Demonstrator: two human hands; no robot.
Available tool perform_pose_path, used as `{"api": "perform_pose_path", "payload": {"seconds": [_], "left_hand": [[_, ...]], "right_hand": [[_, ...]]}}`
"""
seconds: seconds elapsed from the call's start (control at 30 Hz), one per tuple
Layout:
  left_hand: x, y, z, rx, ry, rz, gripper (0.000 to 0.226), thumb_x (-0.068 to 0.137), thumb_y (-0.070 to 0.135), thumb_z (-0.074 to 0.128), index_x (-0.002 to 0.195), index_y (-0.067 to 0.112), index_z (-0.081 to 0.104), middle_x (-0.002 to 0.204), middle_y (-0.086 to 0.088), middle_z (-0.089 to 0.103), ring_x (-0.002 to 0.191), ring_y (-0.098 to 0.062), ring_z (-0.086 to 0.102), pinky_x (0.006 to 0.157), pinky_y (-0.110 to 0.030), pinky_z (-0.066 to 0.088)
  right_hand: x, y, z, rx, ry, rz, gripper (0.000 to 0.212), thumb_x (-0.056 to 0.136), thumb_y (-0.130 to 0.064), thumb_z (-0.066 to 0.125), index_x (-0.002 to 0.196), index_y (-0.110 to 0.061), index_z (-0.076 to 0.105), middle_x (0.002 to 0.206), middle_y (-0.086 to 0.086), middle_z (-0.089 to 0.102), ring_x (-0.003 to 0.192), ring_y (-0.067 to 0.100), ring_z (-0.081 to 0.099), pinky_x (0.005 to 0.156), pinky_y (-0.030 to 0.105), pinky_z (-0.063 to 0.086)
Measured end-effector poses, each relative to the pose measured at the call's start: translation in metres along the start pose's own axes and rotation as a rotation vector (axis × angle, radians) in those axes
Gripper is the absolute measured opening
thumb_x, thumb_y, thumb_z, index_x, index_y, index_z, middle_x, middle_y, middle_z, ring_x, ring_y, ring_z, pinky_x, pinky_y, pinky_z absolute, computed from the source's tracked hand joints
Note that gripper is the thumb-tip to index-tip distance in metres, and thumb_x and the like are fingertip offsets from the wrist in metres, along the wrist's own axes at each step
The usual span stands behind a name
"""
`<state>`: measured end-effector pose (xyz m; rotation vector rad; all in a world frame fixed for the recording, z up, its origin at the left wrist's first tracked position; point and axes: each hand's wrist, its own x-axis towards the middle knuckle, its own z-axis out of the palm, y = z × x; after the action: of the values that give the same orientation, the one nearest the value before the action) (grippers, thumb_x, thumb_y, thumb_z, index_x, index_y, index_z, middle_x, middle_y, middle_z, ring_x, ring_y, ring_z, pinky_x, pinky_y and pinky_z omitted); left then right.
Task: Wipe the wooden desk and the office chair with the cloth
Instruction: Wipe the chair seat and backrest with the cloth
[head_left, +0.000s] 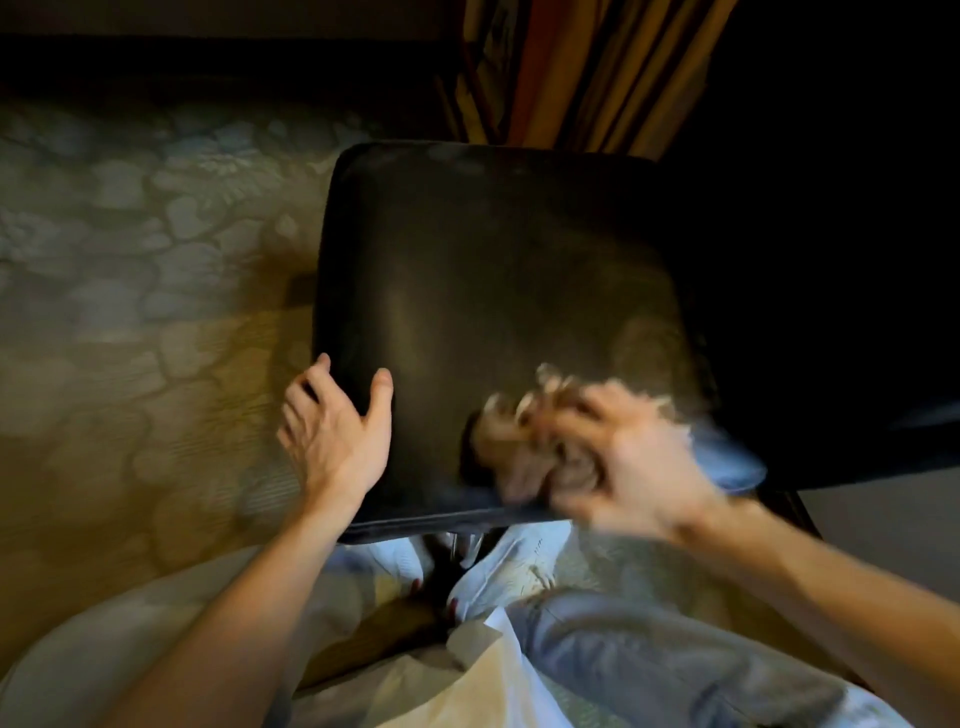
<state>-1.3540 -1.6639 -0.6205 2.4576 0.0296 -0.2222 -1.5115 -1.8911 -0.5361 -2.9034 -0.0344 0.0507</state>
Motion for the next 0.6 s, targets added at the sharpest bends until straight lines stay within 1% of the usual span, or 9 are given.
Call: {"api": "perform_pose_path", "payload": {"seconds": [0.1,0.17,0.23,0.3,0.33,0.37,0.43,0.5,0.6], "left_hand": [[0.007,0.001,-0.011,-0.054,0.015,-0.048,0.050,0.097,0.046,0.058,0.134,0.014,0.047,0.142,-0.023,0.043,0.135,-0.042,0.038,0.112,-0.052,0.028],[0.021,0.000,-0.018,-0.140,0.015,-0.117,0.039,0.100,0.042,0.054,0.125,0.011,0.053,0.141,-0.024,0.044,0.137,-0.039,0.036,0.114,-0.047,0.026],[0.033,0.002,-0.022,-0.282,-0.009,-0.223,0.041,0.103,0.044,0.048,0.123,0.009,0.055,0.145,-0.023,0.044,0.142,-0.034,0.034,0.113,-0.040,0.027],[0.039,0.005,-0.017,-0.450,-0.023,-0.360,0.046,0.105,0.048,0.046,0.131,0.010,0.051,0.149,-0.019,0.043,0.140,-0.032,0.038,0.104,-0.034,0.030],[0.040,0.006,-0.011,-0.525,-0.033,-0.427,0.052,0.105,0.051,0.045,0.139,0.013,0.044,0.152,-0.017,0.041,0.141,-0.033,0.040,0.104,-0.034,0.031],[0.040,0.006,-0.005,-0.574,-0.049,-0.491,0.064,0.104,0.056,0.044,0.151,0.014,0.034,0.159,-0.015,0.036,0.144,-0.033,0.037,0.110,-0.037,0.030],[0.037,0.008,0.007,-0.586,-0.072,-0.560,0.082,0.101,0.065,0.039,0.163,0.017,0.017,0.168,-0.012,0.023,0.152,-0.033,0.026,0.122,-0.044,0.020],[0.036,0.011,0.015,-0.577,-0.041,-0.556,0.082,0.100,0.069,0.037,0.164,0.021,0.019,0.169,-0.010,0.021,0.154,-0.032,0.022,0.124,-0.046,0.015],[0.036,0.004,0.015,-0.577,-0.020,-0.542,0.076,0.100,0.067,0.038,0.160,0.019,0.032,0.166,-0.011,0.029,0.151,-0.033,0.029,0.124,-0.045,0.020]], "right_hand": [[0.034,0.064,-0.029,-0.095,0.200,0.385,0.074,0.072,-0.059,0.057,0.138,-0.025,0.058,0.135,0.020,0.054,0.118,0.046,0.051,0.094,0.056,0.050],[0.053,0.105,-0.035,-0.119,0.227,0.673,0.065,0.082,-0.052,0.065,0.141,-0.028,0.053,0.139,0.021,0.047,0.128,0.045,0.042,0.101,0.057,0.042],[0.060,0.131,-0.027,-0.088,0.220,0.892,0.062,0.087,-0.050,0.067,0.140,-0.024,0.051,0.141,0.023,0.046,0.132,0.046,0.039,0.106,0.061,0.040],[0.062,0.137,-0.014,-0.043,0.237,1.006,0.062,0.087,-0.054,0.063,0.138,-0.022,0.051,0.141,0.023,0.047,0.131,0.047,0.040,0.106,0.063,0.039],[0.061,0.134,-0.009,-0.028,0.243,1.026,0.064,0.085,-0.057,0.061,0.138,-0.022,0.051,0.140,0.023,0.048,0.130,0.048,0.041,0.105,0.062,0.039],[0.061,0.125,-0.007,-0.021,0.234,1.022,0.068,0.081,-0.061,0.058,0.137,-0.022,0.052,0.138,0.024,0.050,0.128,0.048,0.043,0.104,0.060,0.041],[0.056,0.097,-0.002,-0.032,0.189,0.945,0.076,0.072,-0.065,0.049,0.135,-0.023,0.053,0.134,0.022,0.053,0.123,0.047,0.048,0.099,0.055,0.047],[0.045,0.051,0.014,-0.037,0.171,0.846,0.077,0.068,-0.065,0.048,0.136,-0.028,0.053,0.134,0.016,0.053,0.120,0.042,0.049,0.093,0.051,0.048],[0.040,-0.032,0.035,0.016,0.136,0.702,0.074,0.067,-0.066,0.050,0.134,-0.035,0.052,0.134,0.008,0.052,0.118,0.035,0.048,0.092,0.049,0.045]]}}
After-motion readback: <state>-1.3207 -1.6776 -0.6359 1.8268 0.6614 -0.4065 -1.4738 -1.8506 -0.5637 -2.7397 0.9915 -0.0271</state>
